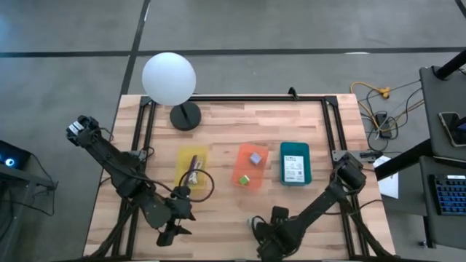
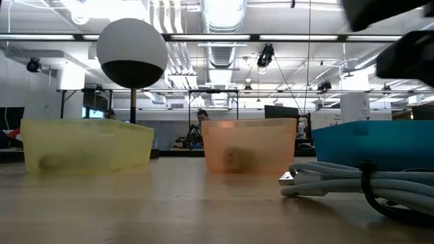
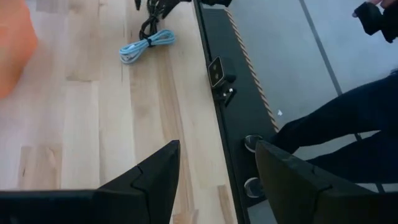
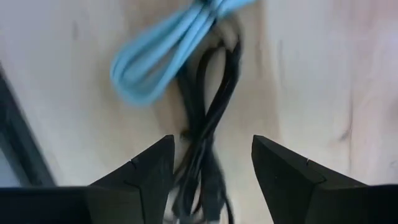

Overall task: Pick and place items into bin
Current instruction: Put the black charger cable into the yellow bin

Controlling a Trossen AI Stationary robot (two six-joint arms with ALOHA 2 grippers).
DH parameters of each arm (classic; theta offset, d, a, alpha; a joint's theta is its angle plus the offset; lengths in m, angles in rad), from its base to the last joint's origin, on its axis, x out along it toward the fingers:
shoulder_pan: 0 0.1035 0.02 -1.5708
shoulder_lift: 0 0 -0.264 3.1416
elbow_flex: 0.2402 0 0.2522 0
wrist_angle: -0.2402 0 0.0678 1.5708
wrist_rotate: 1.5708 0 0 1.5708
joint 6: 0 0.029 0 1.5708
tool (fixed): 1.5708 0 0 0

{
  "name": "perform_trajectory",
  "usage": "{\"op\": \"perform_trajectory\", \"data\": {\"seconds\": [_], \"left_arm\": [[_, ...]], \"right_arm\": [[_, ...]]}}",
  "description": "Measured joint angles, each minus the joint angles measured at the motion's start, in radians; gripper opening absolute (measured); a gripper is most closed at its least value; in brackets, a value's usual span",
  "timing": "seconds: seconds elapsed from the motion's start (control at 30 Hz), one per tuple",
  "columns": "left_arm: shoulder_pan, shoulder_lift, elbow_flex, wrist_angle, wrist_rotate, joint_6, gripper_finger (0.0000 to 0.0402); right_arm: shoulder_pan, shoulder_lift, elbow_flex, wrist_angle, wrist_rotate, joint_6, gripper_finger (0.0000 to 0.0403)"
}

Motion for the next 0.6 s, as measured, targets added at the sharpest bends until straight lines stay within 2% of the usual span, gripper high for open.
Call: {"op": "perform_trajectory", "data": {"seconds": [0.17, 0.27, 0.6], "left_arm": [[0.000, 0.000, -0.012, -0.002, -0.003, 0.000, 0.0193], [0.000, 0.001, -0.012, -0.003, -0.003, 0.000, 0.0193], [0.001, 0.001, -0.012, -0.006, -0.003, -0.023, 0.0193]], "right_arm": [[-0.045, 0.000, -0.026, 0.072, 0.019, 0.019, 0.0201], [-0.067, -0.001, -0.054, 0.106, -0.026, -0.016, 0.0201], [-0.033, -0.039, -0.069, 0.064, -0.056, -0.046, 0.0201]]}}
